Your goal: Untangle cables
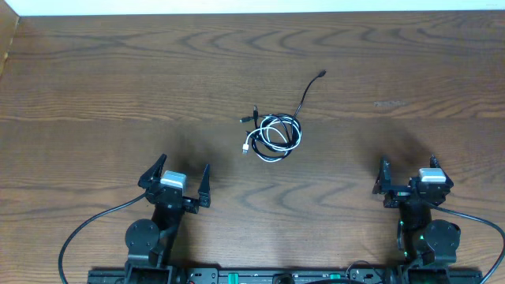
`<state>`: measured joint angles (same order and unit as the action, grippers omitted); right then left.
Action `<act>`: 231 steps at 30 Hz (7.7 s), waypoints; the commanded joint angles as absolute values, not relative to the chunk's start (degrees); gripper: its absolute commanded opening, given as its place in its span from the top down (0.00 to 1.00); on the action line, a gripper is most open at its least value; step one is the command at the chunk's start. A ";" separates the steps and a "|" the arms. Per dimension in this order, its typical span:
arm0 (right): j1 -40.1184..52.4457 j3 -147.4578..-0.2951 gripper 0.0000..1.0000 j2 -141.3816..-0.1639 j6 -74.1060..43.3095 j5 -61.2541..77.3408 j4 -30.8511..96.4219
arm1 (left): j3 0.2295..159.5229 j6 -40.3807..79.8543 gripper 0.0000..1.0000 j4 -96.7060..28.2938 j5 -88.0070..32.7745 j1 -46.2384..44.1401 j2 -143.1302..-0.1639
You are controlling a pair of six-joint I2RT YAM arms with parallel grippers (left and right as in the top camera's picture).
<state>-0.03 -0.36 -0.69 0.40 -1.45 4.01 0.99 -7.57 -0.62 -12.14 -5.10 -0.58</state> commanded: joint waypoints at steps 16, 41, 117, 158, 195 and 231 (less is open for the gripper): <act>-0.67 -0.32 0.01 -0.38 -0.38 -1.34 4.27 | 0.23 -8.32 0.02 -2.87 -14.35 -5.34 -0.23; -0.67 -0.32 0.01 -0.38 -0.38 -1.34 4.27 | 0.23 -8.34 0.02 -2.87 -14.35 -5.34 -0.23; -0.67 -27.88 0.01 -38.57 -6.20 -0.38 26.96 | 23.68 4.43 0.02 -29.32 -12.73 -5.34 -26.94; -0.67 -43.11 0.01 -52.03 -6.20 15.59 40.29 | 67.00 7.16 0.03 -27.16 -12.21 -22.55 -88.53; -0.67 -43.07 0.01 -52.29 -6.22 15.40 41.15 | 67.00 6.31 0.93 -18.44 -21.39 -40.34 -97.41; 11.55 -43.00 0.11 -71.66 -11.99 27.00 21.58 | 67.00 13.08 0.93 -22.94 -45.91 -35.97 -72.36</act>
<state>8.69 -41.89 -71.11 -11.14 31.94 23.77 66.30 11.86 -22.68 -43.88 -36.10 -74.41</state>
